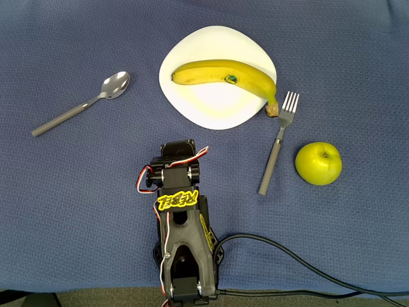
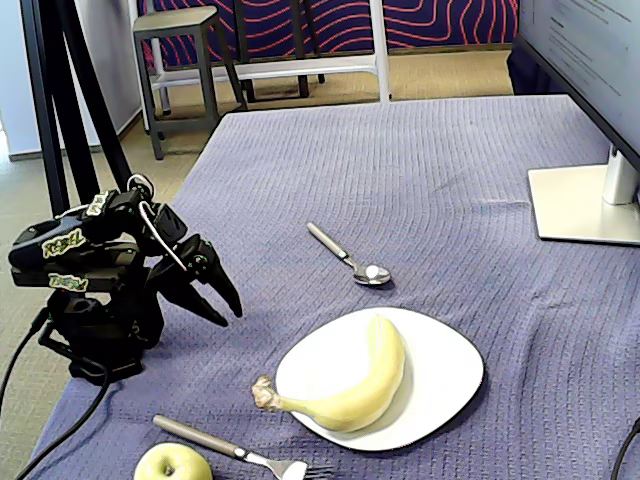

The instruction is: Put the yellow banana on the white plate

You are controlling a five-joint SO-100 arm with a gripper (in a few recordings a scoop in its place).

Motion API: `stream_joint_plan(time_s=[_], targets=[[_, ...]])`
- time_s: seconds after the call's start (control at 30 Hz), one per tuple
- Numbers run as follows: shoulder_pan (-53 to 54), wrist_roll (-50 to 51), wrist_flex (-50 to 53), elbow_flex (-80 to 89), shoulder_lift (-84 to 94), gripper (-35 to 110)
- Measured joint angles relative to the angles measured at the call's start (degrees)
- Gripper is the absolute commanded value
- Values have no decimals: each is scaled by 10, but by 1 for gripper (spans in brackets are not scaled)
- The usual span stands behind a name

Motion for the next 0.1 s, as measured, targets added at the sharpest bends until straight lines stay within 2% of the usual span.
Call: stream_joint_plan(time_s=[0.1], targets=[[0,0,0,0,1,0]])
